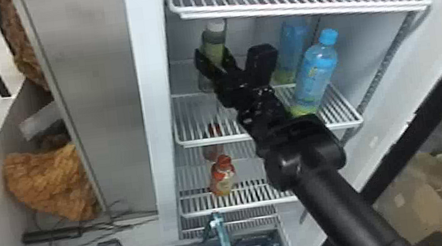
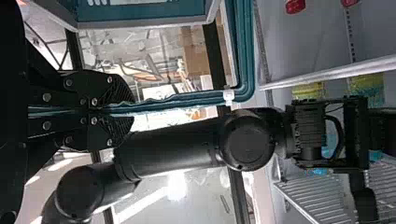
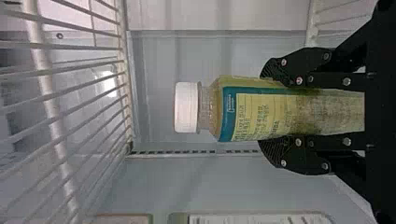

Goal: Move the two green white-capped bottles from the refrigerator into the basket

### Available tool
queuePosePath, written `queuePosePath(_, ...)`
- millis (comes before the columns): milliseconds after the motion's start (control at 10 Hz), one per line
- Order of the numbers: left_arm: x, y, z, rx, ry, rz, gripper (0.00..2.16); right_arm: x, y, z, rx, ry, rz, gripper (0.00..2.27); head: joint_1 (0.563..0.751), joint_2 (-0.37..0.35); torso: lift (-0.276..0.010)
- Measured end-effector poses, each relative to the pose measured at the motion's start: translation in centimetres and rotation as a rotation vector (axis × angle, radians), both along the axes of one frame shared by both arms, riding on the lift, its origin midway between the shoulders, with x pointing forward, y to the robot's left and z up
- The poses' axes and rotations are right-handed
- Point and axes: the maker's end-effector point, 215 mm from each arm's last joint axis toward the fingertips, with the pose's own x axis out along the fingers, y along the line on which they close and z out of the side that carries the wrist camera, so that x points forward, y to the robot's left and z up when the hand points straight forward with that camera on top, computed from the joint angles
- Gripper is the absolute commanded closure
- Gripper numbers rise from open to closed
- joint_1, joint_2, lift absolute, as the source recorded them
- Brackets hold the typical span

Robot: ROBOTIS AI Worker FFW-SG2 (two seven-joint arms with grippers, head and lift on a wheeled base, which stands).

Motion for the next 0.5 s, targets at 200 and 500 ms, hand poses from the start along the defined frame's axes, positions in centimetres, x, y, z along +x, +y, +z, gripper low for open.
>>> queuePosePath(200,0.0,0.1,0.1,-0.006,0.003,0.006,1.17,-2.3,-1.0,1.0,0.007,-0.012,-0.001,0.88,0.695,-0.228,-0.004)
queuePosePath(500,0.1,0.3,0.1,-0.01,0.006,0.013,1.17,-5.9,-1.6,1.7,0.003,-0.014,0.029,0.88,0.695,-0.241,-0.004)
